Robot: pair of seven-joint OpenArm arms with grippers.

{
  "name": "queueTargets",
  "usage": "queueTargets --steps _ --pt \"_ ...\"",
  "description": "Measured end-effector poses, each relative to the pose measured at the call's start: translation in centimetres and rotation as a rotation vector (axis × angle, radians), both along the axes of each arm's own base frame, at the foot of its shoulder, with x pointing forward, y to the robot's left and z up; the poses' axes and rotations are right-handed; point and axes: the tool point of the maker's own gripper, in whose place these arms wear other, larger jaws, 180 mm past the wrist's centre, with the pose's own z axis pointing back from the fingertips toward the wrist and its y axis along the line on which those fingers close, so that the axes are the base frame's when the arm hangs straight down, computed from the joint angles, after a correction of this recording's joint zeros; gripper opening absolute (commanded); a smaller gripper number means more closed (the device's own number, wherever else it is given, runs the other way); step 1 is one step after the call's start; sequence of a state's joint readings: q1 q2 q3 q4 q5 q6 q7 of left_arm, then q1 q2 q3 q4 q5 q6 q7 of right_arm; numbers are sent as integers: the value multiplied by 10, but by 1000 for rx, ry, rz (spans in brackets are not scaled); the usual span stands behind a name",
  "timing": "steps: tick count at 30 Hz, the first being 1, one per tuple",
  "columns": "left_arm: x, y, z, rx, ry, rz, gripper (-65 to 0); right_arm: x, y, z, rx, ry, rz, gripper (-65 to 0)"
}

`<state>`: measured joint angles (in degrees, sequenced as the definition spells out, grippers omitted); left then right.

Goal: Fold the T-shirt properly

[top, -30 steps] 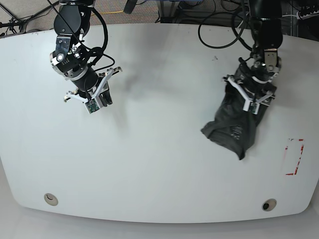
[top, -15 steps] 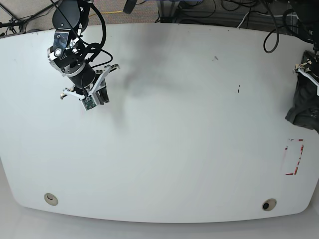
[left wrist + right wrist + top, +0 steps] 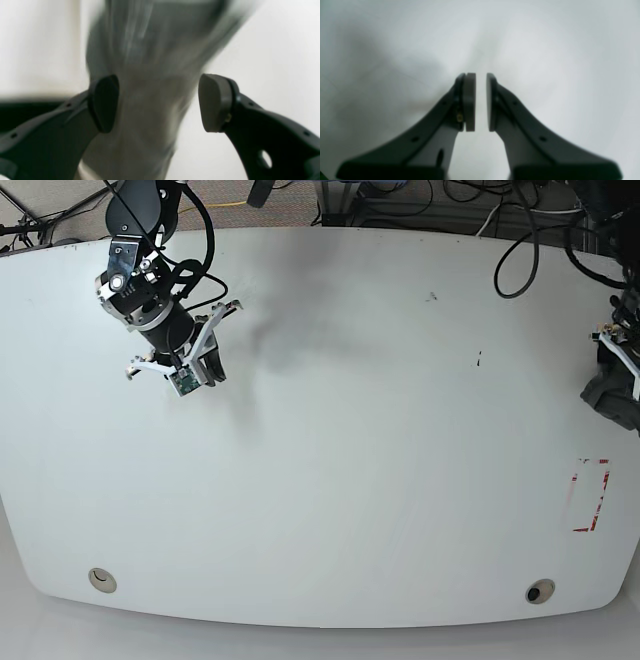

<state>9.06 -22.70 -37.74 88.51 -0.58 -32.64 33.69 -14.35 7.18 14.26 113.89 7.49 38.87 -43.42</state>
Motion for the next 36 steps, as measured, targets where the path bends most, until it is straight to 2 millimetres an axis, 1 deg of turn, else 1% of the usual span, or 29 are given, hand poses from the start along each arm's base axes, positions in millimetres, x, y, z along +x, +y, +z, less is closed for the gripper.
queueTargets --steps 2,4,6,7,8,10,12,14,15,16,18,20,21,22,23,24,25,26,28,30,31,33,35,36 --pt "17 -25 13 20 -49 -60 -192 4 2 6 17 -37 3 -585" --pt "31 -55 19 8 -96 -125 -206 4 6 11 50 -82 9 -585" --pt "38 -83 29 -24 -183 -170 -233 1 7 12 56 -111 8 -585" --pt "41 -96 37 -48 -253 -174 -236 0 7 13 55 -131 2 -585" --pt "41 -105 40 -64 -291 -173 -236 -6 4 7 40 -126 -10 -585" --pt "42 -116 37 -90 -328 -143 -239 -11 -3 -2 29 -127 -40 -585" --pt "39 -140 21 -131 -303 -180 -240 -16 -9 -8 42 -141 -77 -585" --pt "33 -162 16 -166 -310 -233 -240 -23 -12 -7 74 -165 -95 -585" --pt "25 -171 13 -176 -307 -236 -240 -28 -13 -6 92 -177 -107 -585" --pt "18 -177 8 -189 -296 -240 -240 -37 -15 -11 105 -167 -122 -585" --pt "4 -187 -1 -208 -277 -228 -240 -52 -20 -27 109 -126 -144 -585" --pt "-18 -210 -14 -245 -232 -265 -242 -73 -28 -42 111 -81 -181 -585" --pt "-25 -219 -15 -266 -225 -287 -242 -81 -29 -43 132 -88 -207 -585" --pt "-35 -225 -16 -278 -220 -296 -242 -85 -31 -43 140 -94 -228 -585" --pt "-48 -231 -14 -295 -219 -301 -242 -91 -32 -43 156 -105 -245 -585" --pt "-61 -233 -19 -305 -190 -294 -242 -100 -29 -43 188 -109 -266 -585" --pt "-70 -233 -23 -304 -165 -286 -242 -110 -27 -49 195 -84 -269 -587" --pt "-88 -231 -33 -303 -114 -259 -242 -117 -27 -51 195 -74 -272 -587" --pt "-116 -234 -46 -323 -42 -228 -242 -140 -28 -58 208 -27 -293 -587" --pt "-143 -239 -51 -345 5 -219 -242 -155 -29 -52 276 -30 -342 -587" --pt "-159 -241 -56 -354 50 -215 -242 -164 -29 -49 310 -28 -362 -587" --pt "-180 -241 -63 -361 113 -201 -242 -182 -33 -52 317 15 -378 -587" --pt "-196 -243 -66 -371 142 -189 -242 -195 -38 -55 296 52 -374 -591" --pt "-204 -246 -66 -395 155 -184 -242 -200 -40 -55 295 59 -380 -604"
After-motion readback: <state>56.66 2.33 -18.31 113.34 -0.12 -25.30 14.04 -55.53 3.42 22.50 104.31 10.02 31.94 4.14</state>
